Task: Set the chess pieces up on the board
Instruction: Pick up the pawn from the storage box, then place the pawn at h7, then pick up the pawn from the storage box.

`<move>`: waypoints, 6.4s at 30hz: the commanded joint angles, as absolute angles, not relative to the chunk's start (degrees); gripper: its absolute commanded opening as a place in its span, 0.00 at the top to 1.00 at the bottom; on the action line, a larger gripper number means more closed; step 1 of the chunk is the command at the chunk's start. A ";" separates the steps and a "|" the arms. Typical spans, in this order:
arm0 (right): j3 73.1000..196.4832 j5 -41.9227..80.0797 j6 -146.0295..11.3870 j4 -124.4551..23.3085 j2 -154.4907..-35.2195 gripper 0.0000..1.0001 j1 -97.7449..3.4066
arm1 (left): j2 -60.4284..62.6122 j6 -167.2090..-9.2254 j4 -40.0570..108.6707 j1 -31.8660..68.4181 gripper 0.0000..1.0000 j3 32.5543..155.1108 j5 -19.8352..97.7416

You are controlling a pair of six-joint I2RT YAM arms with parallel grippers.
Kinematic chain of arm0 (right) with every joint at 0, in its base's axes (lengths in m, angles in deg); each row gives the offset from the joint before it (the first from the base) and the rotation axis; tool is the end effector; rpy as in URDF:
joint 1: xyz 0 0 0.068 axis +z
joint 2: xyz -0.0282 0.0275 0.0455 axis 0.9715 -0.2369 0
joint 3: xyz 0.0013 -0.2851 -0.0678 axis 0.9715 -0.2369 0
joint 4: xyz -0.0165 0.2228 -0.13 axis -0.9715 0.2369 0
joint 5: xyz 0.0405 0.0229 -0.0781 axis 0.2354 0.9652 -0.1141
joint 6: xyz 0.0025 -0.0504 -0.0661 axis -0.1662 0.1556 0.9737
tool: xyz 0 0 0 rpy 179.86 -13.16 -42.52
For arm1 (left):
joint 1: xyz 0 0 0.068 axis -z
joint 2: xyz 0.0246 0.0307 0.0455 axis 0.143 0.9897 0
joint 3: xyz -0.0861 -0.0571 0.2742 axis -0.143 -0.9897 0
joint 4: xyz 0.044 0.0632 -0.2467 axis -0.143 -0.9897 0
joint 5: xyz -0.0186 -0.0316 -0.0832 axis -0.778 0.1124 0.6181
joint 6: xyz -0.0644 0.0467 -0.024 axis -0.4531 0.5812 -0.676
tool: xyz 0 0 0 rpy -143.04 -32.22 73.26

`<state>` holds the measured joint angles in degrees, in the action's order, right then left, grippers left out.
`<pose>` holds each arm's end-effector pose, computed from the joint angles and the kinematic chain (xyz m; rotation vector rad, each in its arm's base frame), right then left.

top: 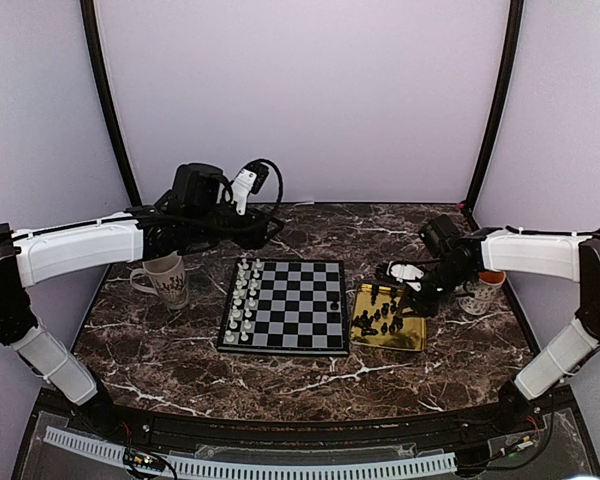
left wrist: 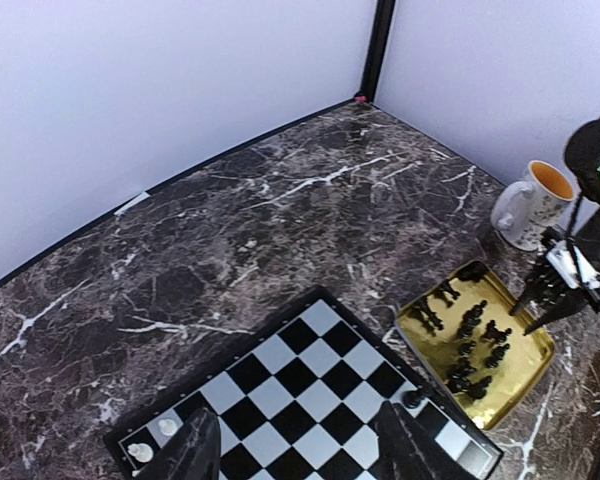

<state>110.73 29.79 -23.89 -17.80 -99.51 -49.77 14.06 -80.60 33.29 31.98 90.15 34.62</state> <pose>0.2468 0.1488 0.1794 -1.4869 2.2541 0.3872 0.3009 -0.2608 0.3252 0.6490 1.8299 -0.5841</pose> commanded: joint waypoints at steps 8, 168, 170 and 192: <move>121.74 25.72 -22.02 -9.68 -107.63 0.78 -41.87 | 10.26 -84.04 33.17 32.91 0.40 88.29 38.32; 133.96 21.88 -25.18 -8.55 -100.53 0.00 -40.06 | 1.51 -80.33 39.24 32.89 0.32 81.60 18.09; 133.05 21.82 -25.92 -8.12 -100.06 0.00 -41.67 | 1.77 -80.25 39.18 32.90 0.32 81.63 18.11; 121.44 15.60 -28.29 -11.87 -90.29 0.00 -43.52 | 2.59 -79.11 39.67 32.83 0.32 81.53 17.33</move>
<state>121.29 19.05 -27.45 -6.13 -99.25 -42.58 2.66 -79.93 38.64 33.03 81.82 17.76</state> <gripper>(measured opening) 0.999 0.682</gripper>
